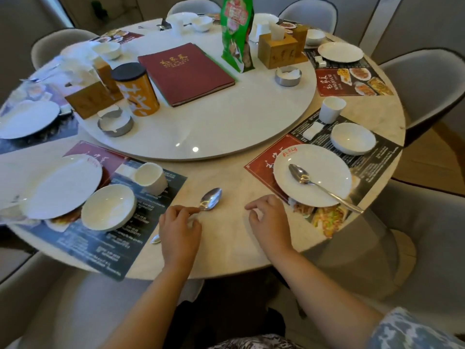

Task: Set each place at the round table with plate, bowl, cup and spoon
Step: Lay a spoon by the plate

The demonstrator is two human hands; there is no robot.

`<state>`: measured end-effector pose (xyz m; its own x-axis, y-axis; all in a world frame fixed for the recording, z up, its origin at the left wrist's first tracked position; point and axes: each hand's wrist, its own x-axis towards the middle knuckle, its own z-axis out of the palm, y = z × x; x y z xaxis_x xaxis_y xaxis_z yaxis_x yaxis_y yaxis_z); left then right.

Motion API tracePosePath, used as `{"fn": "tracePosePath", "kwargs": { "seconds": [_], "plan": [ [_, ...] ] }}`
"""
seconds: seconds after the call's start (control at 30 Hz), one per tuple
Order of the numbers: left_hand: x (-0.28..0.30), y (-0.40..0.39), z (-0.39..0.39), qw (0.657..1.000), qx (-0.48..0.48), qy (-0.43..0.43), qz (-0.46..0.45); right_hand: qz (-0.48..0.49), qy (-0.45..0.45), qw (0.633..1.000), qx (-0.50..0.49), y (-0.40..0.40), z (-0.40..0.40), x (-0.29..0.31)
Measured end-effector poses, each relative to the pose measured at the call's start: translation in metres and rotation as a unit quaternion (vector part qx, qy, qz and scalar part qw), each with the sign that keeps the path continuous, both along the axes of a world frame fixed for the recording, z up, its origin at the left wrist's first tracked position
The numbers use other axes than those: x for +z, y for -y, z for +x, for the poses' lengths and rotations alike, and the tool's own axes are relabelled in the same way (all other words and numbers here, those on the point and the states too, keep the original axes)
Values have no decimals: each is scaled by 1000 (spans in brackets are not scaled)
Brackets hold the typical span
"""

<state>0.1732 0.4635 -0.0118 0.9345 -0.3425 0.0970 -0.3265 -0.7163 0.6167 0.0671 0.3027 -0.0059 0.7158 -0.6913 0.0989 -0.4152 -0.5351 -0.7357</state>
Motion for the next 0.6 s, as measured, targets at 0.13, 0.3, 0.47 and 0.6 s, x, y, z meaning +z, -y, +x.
{"fn": "tracePosePath", "kwargs": {
  "seconds": [0.13,0.3,0.47,0.6],
  "plan": [
    [-9,-42,23,998,24,-25,50,0,-45,998,39,-55,12,-16],
    [-14,-61,41,996,-32,-42,78,-27,-81,996,21,-104,21,-27],
    [-11,-60,42,991,-57,-56,106,-11,-92,996,10,-125,20,-26],
    [-8,-60,39,992,-80,-69,70,-19,-112,994,-5,-131,22,-23]
  ]
}}
